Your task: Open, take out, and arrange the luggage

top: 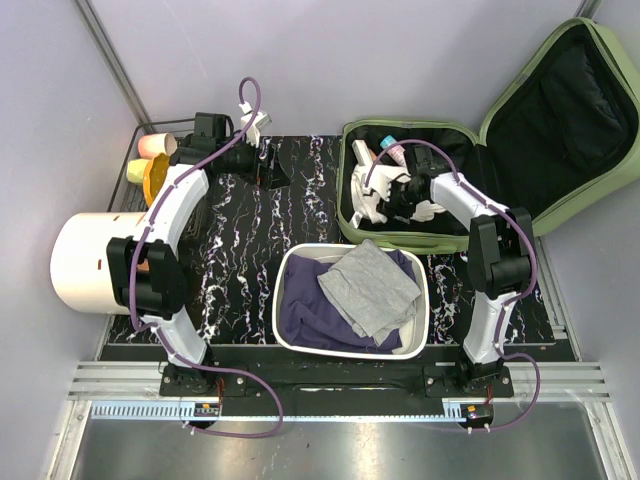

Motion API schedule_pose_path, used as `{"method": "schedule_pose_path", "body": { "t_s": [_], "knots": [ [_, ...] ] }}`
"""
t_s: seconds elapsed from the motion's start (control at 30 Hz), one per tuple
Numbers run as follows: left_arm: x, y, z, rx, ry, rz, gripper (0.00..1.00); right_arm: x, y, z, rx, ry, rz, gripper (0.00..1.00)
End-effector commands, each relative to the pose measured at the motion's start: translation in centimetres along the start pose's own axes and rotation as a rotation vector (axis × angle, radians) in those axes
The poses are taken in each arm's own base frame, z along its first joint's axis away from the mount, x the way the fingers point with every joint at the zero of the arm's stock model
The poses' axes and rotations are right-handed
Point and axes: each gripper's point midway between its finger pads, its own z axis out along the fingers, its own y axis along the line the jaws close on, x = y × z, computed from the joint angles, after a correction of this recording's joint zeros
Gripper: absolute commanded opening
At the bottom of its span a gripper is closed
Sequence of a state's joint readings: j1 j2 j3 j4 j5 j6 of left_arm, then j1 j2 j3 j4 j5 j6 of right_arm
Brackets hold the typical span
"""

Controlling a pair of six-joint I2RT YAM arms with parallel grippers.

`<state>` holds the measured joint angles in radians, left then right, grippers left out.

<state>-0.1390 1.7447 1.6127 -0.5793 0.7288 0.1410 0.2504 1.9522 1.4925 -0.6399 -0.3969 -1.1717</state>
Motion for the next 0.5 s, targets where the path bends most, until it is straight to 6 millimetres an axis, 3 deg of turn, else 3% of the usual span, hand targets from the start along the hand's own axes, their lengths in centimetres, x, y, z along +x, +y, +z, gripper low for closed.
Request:
{"method": "schedule_pose_path", "body": {
  "t_s": [0.0, 0.03, 0.17, 0.33, 0.47],
  "knots": [
    [-2.3, 0.1, -0.2, -0.010, -0.045, 0.019, 0.99, 2.1, -4.3, 0.1, 0.113, 0.020, -0.002, 0.49],
    [-2.4, 0.1, -0.2, -0.009, -0.048, 0.016, 0.99, 1.5, -4.5, -0.5, 0.114, -0.008, 0.006, 0.38],
    [-2.7, 0.5, 0.4, -0.005, -0.052, -0.013, 0.99, -1.7, -6.1, -4.8, 0.133, -0.128, 0.081, 0.24],
    [-3.2, 0.7, 1.1, 0.010, -0.067, -0.059, 0.99, -2.4, -6.9, -6.8, 0.096, -0.206, 0.187, 0.22],
    [-3.7, 0.9, 1.5, 0.018, -0.074, -0.068, 0.99, -1.4, -6.8, -6.2, 0.031, -0.201, 0.264, 0.31]
  ]
}}
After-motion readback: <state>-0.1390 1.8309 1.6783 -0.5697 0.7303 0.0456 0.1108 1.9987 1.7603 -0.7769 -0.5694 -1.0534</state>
